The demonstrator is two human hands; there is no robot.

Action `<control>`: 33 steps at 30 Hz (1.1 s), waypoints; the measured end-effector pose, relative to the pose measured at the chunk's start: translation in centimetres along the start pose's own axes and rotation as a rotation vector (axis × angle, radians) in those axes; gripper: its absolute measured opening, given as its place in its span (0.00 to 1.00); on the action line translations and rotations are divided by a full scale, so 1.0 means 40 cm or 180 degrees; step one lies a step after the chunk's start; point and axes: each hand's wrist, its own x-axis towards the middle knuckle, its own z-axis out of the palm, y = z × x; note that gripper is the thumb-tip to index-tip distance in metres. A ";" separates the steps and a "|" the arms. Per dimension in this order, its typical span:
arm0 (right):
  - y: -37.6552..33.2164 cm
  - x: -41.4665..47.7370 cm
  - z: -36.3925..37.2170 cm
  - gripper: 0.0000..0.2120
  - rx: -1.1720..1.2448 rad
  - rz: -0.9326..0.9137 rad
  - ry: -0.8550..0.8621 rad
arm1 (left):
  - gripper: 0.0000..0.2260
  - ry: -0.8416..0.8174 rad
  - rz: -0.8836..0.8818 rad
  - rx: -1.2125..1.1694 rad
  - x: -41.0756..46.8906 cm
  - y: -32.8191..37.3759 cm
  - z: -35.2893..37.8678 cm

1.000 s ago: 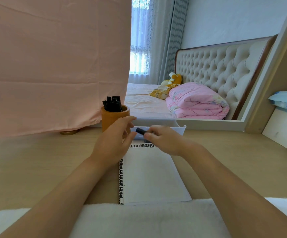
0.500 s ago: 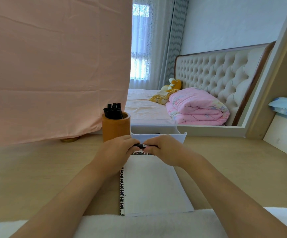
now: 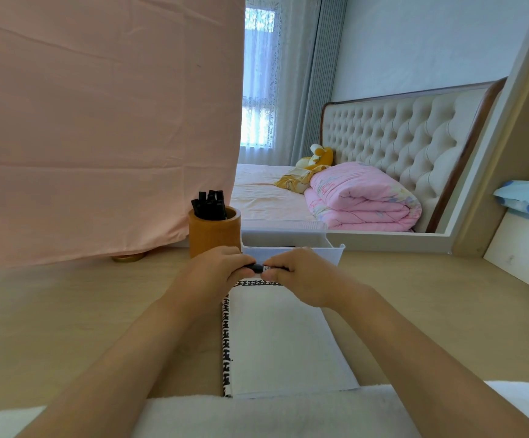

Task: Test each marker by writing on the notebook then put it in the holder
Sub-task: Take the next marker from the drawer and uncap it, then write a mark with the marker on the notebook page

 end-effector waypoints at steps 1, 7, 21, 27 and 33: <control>-0.002 0.000 -0.003 0.16 0.0001 0.0007 -0.0005 | 0.11 0.0015 0.0002 0.0026 -0.001 0.000 -0.001; 0.001 -0.001 -0.005 0.08 -0.1304 -0.0797 0.0840 | 0.09 -0.0131 -0.0555 -0.0645 0.008 0.011 -0.017; 0.012 -0.006 -0.018 0.07 -0.1138 -0.0591 0.0843 | 0.11 -0.0299 -0.0777 -0.0715 0.004 -0.002 -0.017; 0.029 -0.018 -0.027 0.11 -0.0498 -0.0117 0.0423 | 0.10 0.0023 -0.0949 -0.0184 -0.018 -0.046 0.007; 0.025 -0.008 -0.021 0.18 0.0492 0.0256 0.0395 | 0.08 -0.0191 -0.1474 -0.0123 -0.036 -0.081 0.032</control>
